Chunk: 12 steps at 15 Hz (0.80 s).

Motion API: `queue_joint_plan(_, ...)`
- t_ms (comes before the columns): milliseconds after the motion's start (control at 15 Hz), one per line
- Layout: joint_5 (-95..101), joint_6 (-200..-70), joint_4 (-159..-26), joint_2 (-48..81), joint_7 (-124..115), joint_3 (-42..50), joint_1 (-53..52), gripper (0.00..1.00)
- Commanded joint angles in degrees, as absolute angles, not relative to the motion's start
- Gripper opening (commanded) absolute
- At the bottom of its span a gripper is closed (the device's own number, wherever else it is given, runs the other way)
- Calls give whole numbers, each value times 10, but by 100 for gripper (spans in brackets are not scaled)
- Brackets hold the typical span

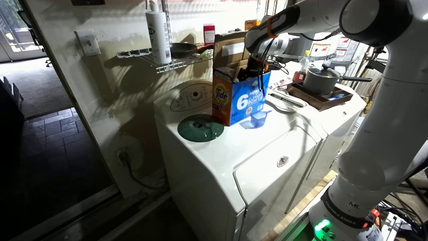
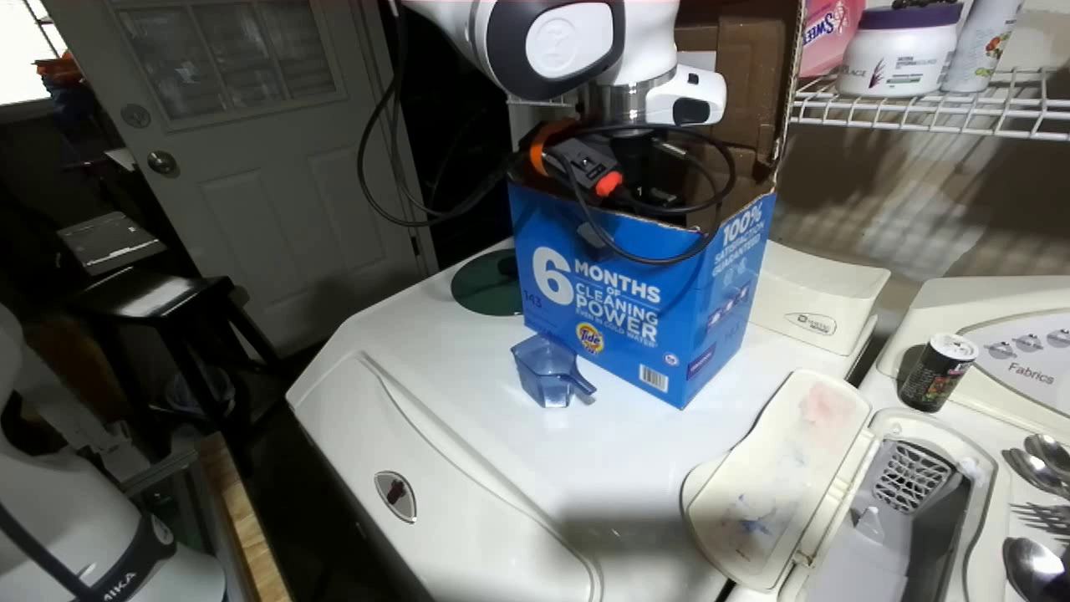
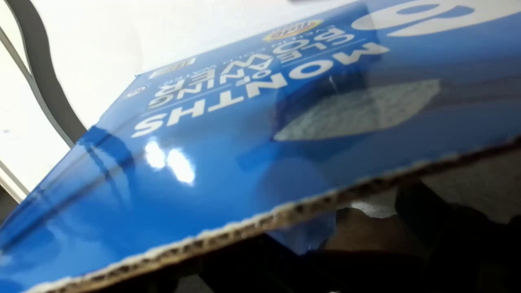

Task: Take out the scooper from the box

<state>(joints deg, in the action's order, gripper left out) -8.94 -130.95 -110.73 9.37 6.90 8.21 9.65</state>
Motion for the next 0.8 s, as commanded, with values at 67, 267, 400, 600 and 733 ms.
queue_joint_plan(67,-114,-1324,-1091,109,90,76,104,100)
queue_joint_plan(267,-118,-1339,-1092,111,94,75,104,100)
queue_joint_plan(400,-121,-1349,-1092,112,97,74,105,100)
queue_joint_plan(600,-124,-1361,-1093,113,102,73,105,100)
queue_joint_plan(733,-126,-1369,-1093,114,106,72,105,100)
